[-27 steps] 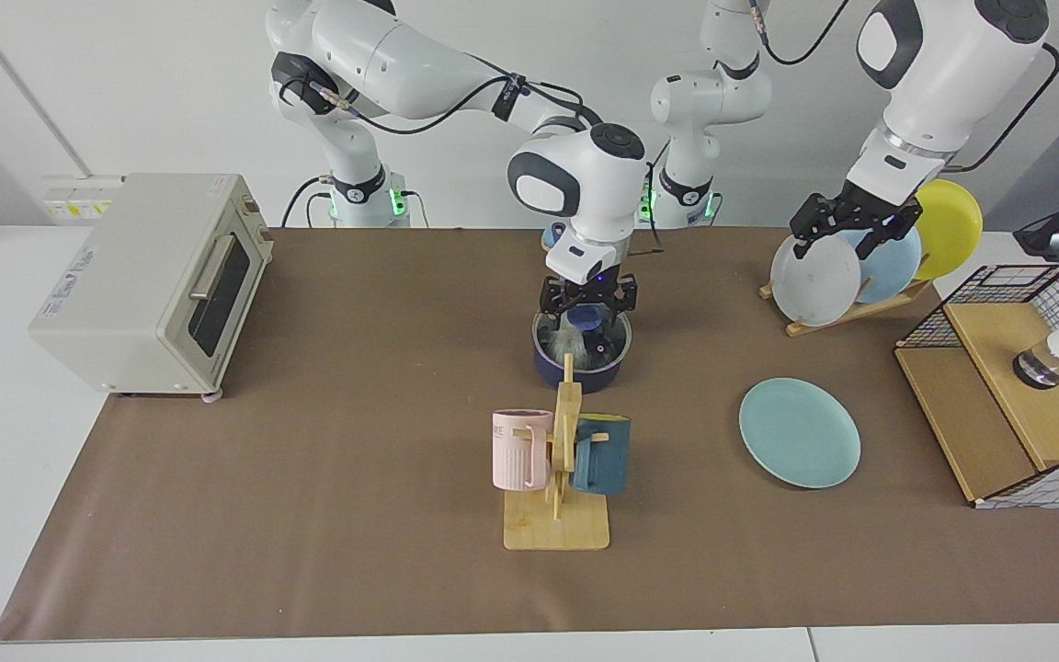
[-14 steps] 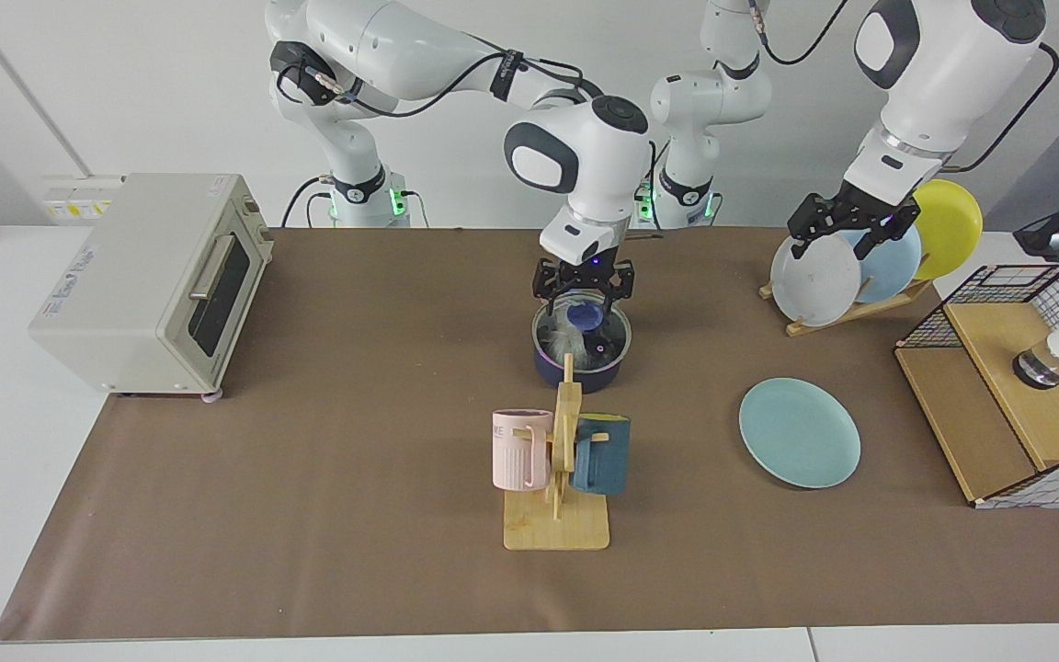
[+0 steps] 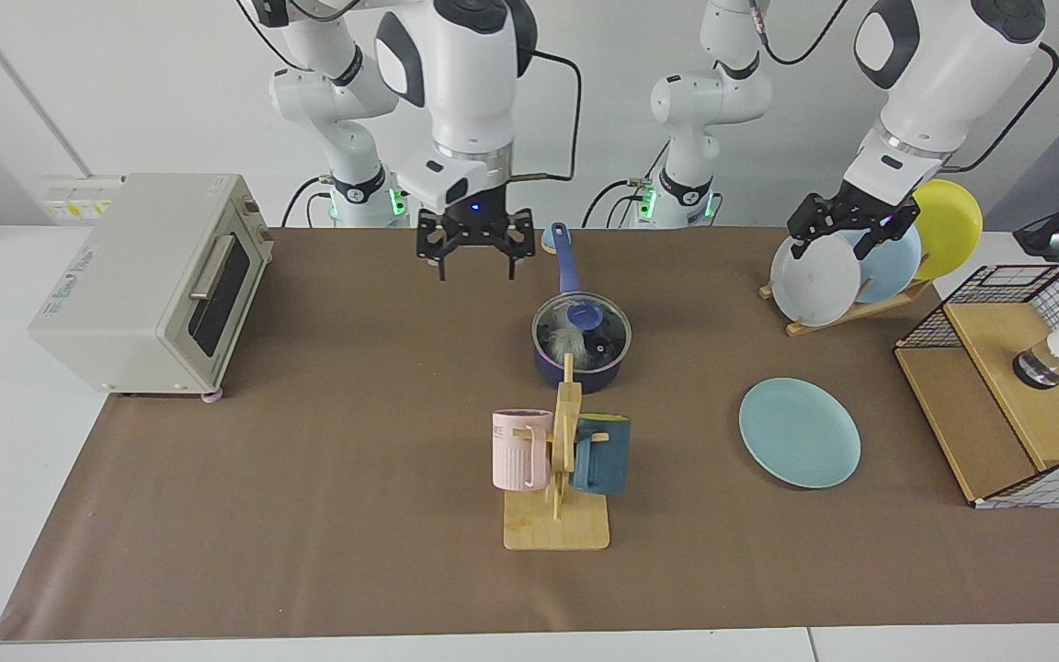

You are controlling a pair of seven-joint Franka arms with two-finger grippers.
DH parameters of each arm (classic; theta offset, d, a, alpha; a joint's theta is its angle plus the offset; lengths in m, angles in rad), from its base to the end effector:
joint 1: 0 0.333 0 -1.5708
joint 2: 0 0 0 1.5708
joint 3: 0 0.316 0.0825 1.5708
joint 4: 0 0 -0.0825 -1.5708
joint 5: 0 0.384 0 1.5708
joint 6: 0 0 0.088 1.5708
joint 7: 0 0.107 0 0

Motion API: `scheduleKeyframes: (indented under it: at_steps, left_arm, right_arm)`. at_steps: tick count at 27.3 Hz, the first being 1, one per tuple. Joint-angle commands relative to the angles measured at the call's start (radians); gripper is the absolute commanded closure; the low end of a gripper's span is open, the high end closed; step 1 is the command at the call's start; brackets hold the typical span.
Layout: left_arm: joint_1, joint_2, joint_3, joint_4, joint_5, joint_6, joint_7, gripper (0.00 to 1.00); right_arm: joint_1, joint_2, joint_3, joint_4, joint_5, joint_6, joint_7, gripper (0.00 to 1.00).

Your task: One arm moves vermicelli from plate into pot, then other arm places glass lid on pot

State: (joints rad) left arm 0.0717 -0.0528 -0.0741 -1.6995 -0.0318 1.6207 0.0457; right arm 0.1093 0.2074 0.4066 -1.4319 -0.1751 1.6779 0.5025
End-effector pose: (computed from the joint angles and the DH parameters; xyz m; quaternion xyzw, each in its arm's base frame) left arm 0.5401 -0.0055 0.5968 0.9996 -0.0230 -0.0128 0.0142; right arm 0.5623 0.2699 0.5873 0.9985 0.0086 0.0467 0.0273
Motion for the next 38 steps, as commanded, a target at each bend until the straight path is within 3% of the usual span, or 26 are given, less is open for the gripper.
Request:
scheduleKeyframes:
  at_steps: [1,5,17,22,38]
  left_arm:
    - [-0.003,-0.005,-0.001,0.003,0.003,0.002,-0.013,0.0]
    - [-0.004,-0.004,-0.01,0.003,0.003,0.015,-0.026,0.0]
    - [-0.003,0.002,-0.016,0.0,0.003,0.061,-0.043,0.0]
    - [-0.003,0.004,-0.016,-0.002,0.004,0.067,-0.021,0.0]
    - [-0.003,0.005,-0.016,0.0,0.004,0.067,-0.02,0.0]
  right_arm:
    - [0.003,-0.069,-0.109,-0.084,0.061,0.0,-0.133,0.01]
    - [0.0,-0.1,-0.199,-0.107,0.115,0.002,-0.223,0.01]
    - [-0.01,-0.158,-0.321,-0.211,0.123,0.075,-0.289,0.01]
    - [-0.008,-0.151,-0.384,-0.214,0.167,0.075,-0.377,0.01]
    - [-0.013,-0.152,-0.394,-0.194,0.172,0.04,-0.38,0.01]
